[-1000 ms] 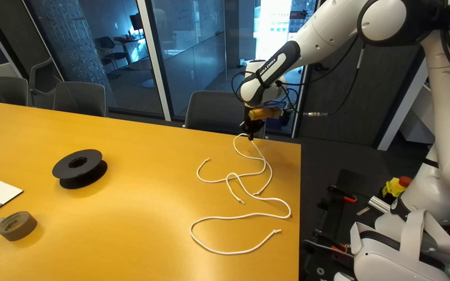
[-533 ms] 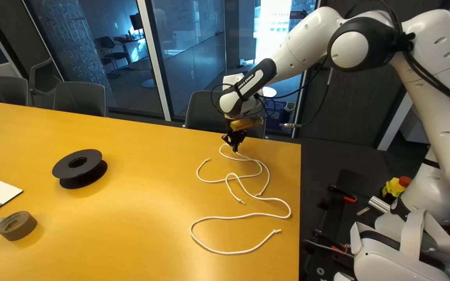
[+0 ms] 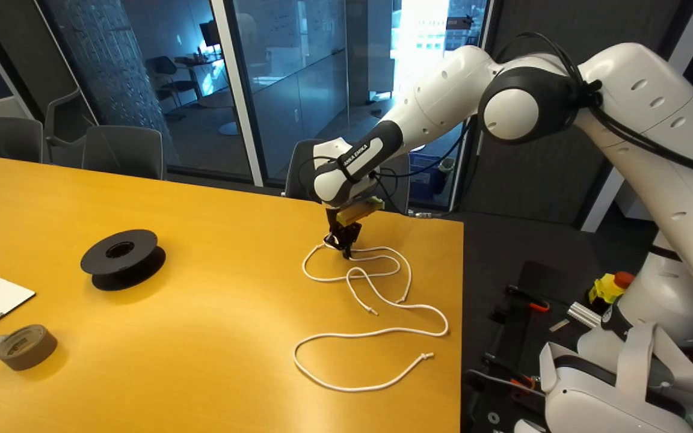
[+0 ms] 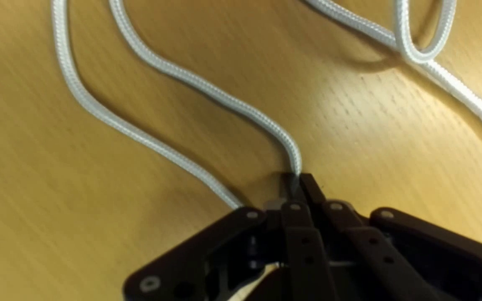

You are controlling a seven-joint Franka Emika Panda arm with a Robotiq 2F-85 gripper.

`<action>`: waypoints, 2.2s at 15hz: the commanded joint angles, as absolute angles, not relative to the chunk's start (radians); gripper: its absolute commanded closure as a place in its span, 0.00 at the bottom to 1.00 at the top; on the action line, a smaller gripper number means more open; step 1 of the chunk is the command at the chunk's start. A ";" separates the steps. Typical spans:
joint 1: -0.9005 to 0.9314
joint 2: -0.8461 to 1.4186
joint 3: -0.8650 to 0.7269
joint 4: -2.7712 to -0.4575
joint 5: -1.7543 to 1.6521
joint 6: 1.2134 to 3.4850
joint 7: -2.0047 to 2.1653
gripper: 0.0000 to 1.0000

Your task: Untangle the rope on the table.

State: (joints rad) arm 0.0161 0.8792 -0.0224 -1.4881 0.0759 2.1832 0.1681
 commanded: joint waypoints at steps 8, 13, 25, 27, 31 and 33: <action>0.053 0.968 -0.055 -1.369 -0.014 2.125 0.168 0.97; 0.039 0.974 -0.086 -1.364 -0.019 2.129 0.190 0.97; -0.071 0.939 -0.157 -1.414 0.006 2.188 0.215 0.96; -0.083 0.927 -0.172 -1.429 0.007 2.213 0.243 0.95; -0.013 0.925 -0.269 -1.469 -0.071 2.332 0.403 0.96; 0.037 0.933 -0.321 -1.491 -0.131 2.382 0.498 0.96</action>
